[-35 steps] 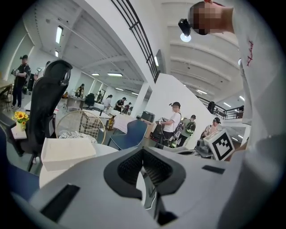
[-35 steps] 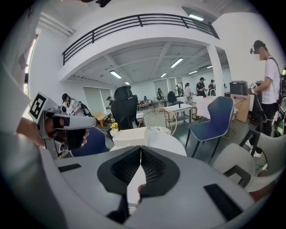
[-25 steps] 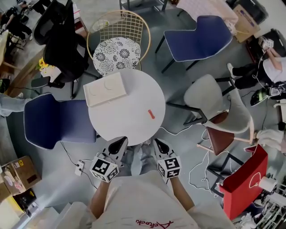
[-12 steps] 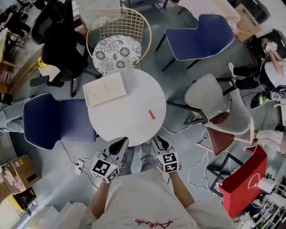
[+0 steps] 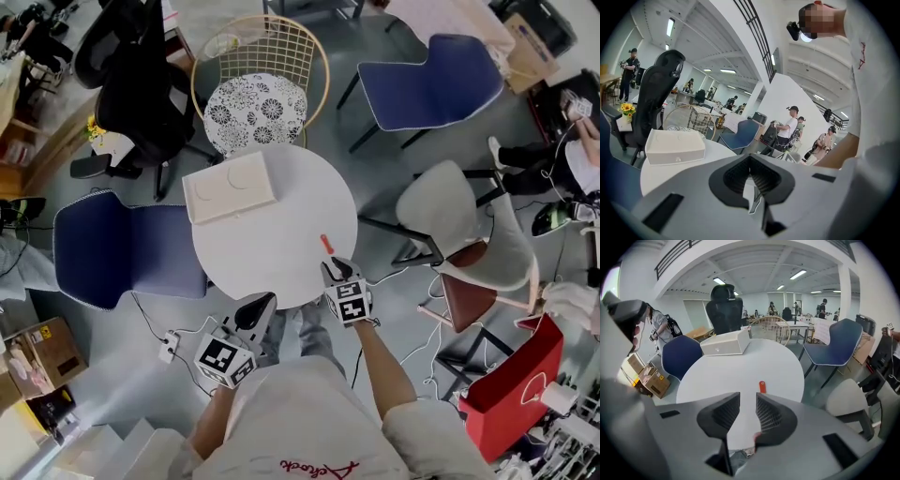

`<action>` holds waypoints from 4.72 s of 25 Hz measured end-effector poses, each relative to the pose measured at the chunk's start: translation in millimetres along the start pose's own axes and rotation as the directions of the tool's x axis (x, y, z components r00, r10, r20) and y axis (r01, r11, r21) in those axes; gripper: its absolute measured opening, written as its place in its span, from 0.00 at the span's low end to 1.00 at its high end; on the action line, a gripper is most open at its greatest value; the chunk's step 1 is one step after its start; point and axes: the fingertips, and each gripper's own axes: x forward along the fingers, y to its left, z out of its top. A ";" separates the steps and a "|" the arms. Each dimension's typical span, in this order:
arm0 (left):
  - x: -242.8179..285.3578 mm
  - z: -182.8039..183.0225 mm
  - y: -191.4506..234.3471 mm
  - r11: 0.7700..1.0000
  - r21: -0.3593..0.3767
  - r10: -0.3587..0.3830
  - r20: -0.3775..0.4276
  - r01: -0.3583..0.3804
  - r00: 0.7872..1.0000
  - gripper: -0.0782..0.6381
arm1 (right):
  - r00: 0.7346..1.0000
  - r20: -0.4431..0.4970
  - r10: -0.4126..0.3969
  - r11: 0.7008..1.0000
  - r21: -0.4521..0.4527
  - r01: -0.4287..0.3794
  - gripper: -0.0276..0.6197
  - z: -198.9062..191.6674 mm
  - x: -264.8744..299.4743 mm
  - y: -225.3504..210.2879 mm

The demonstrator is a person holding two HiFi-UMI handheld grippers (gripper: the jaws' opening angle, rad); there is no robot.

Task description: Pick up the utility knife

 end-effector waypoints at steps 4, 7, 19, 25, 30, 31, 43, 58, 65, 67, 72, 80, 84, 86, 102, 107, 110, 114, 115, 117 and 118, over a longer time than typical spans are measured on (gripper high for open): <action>-6.0 0.3 2.5 1.000 -0.011 0.014 0.003 -0.014 1.000 0.13 | 1.000 -0.022 -0.012 0.999 -0.031 0.011 0.22 8.8 20.4 -11.2; -10.1 0.4 5.4 1.000 -0.017 0.023 0.005 -0.023 1.000 0.13 | 0.999 -0.048 -0.020 0.999 -0.038 0.018 0.22 11.1 36.2 -17.8; -20.1 -0.1 18.5 0.998 -0.034 0.051 0.000 -0.051 0.999 0.13 | 0.988 -0.130 -0.078 0.995 -0.068 0.070 0.18 9.3 57.8 -28.3; -17.5 1.6 15.5 0.998 -0.032 0.048 0.005 -0.048 0.999 0.13 | 0.983 -0.166 -0.079 0.994 -0.082 0.067 0.15 6.2 57.9 -28.4; -18.4 2.4 12.4 0.999 -0.025 0.044 0.007 -0.043 0.999 0.13 | 0.984 -0.159 -0.075 0.995 -0.075 0.064 0.15 7.5 59.8 -29.0; -19.0 2.6 12.7 0.999 -0.024 0.046 0.008 -0.045 0.999 0.13 | 0.983 -0.164 -0.078 0.995 -0.070 0.067 0.14 6.9 58.4 -29.0; -15.7 19.1 12.8 0.999 0.020 0.029 0.047 -0.030 0.998 0.13 | 0.996 -0.007 -0.084 0.996 -0.010 0.084 0.14 34.7 20.1 -18.0; -9.8 80.1 -25.5 0.985 0.170 -0.065 0.162 0.037 0.985 0.13 | 0.925 0.367 -0.096 0.985 -0.101 0.142 0.14 136.7 -106.8 17.8; -9.6 100.0 -52.8 0.972 0.231 -0.099 0.211 0.049 0.973 0.13 | 0.874 0.478 -0.082 0.984 -0.101 0.147 0.14 144.2 -163.6 31.4; -9.7 104.2 -59.4 0.969 0.245 -0.102 0.223 0.045 0.970 0.13 | 0.861 0.503 -0.078 0.984 -0.099 0.147 0.14 148.5 -177.3 32.7; -7.4 102.7 -73.8 0.964 0.264 -0.092 0.231 0.029 0.969 0.13 | 0.836 0.546 -0.057 0.986 -0.098 0.132 0.14 149.2 -203.3 33.8; -4.6 88.6 -84.4 0.964 0.266 -0.037 0.225 -0.024 0.974 0.13 | 0.810 0.586 -0.009 0.992 -0.098 0.082 0.14 136.6 -226.5 35.3; -4.2 82.6 -91.4 0.965 0.258 -0.013 0.223 -0.046 0.975 0.13 | 0.806 0.592 0.011 0.992 -0.108 0.066 0.14 126.8 -235.1 32.4; -5.4 80.9 -93.9 0.964 0.260 -0.012 0.220 -0.047 0.975 0.13 | 0.806 0.592 0.016 0.993 -0.101 0.055 0.14 124.0 -237.0 34.6; -73.5 43.5 -108.3 0.967 0.253 -0.037 0.241 -0.026 0.970 0.13 | 0.800 0.599 0.025 0.991 -0.123 0.061 0.14 88.2 -261.0 116.6; -120.2 17.7 -118.6 0.968 0.250 -0.044 0.246 -0.019 0.968 0.13 | 0.798 0.603 0.017 0.990 -0.120 0.069 0.14 59.0 -274.5 159.7; -147.7 2.0 -125.7 0.967 0.254 -0.049 0.248 -0.016 0.968 0.13 | 0.793 0.610 0.007 0.991 -0.111 0.076 0.14 40.7 -285.4 184.3; -174.9 -18.6 -139.2 0.966 0.259 -0.058 0.250 -0.009 0.966 0.13 | 0.784 0.621 -0.002 0.991 -0.106 0.086 0.14 17.9 -301.2 209.9; -181.2 -23.9 -143.6 0.966 0.260 -0.061 0.250 -0.007 0.966 0.13 | 0.782 0.623 -0.002 0.991 -0.105 0.086 0.14 11.8 -305.4 215.8; -191.7 -31.7 -152.9 0.964 0.266 -0.067 0.251 -0.003 0.966 0.13 | 0.775 0.632 -0.004 0.991 -0.102 0.088 0.14 2.3 -314.7 225.0; -196.3 -34.6 -157.5 0.963 0.270 -0.070 0.252 0.000 0.965 0.13 | 0.771 0.637 -0.005 0.991 -0.102 0.091 0.14 -1.5 -319.5 228.7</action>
